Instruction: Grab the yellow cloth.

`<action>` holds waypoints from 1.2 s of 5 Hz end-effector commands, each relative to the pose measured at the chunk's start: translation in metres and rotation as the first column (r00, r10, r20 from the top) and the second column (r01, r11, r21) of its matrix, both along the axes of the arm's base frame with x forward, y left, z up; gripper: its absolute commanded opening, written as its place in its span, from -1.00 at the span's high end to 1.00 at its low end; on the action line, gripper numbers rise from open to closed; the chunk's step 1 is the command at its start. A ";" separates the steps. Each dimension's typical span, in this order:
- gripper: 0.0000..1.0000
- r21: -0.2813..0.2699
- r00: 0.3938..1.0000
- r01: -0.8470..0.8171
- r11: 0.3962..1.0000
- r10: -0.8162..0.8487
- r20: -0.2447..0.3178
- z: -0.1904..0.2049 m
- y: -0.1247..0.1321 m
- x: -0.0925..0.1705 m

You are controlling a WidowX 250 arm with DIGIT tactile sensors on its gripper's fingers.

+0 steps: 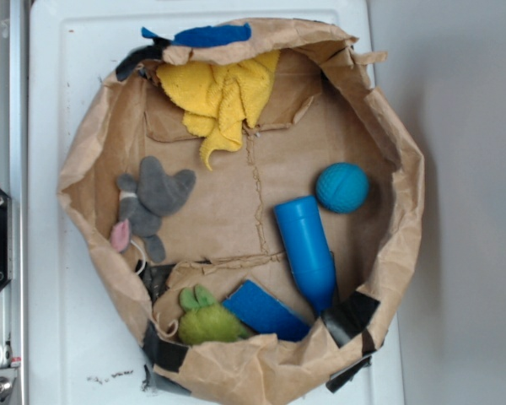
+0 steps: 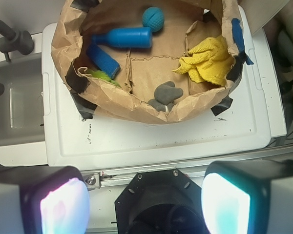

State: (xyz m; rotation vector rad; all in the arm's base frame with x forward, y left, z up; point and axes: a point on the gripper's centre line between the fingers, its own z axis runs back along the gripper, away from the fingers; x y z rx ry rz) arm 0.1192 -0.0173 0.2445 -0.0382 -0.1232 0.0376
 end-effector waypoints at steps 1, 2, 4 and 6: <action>-1.00 0.000 1.000 0.000 1.000 0.000 0.000 0.000 0.000 0.000; -1.00 -0.027 0.996 -0.083 0.996 0.082 -0.019 0.001 -0.002 0.022; -1.00 -0.023 0.989 -0.149 0.989 0.149 -0.006 -0.013 0.006 0.011; -1.00 -0.015 0.981 -0.196 0.981 0.196 -0.003 -0.029 0.008 0.025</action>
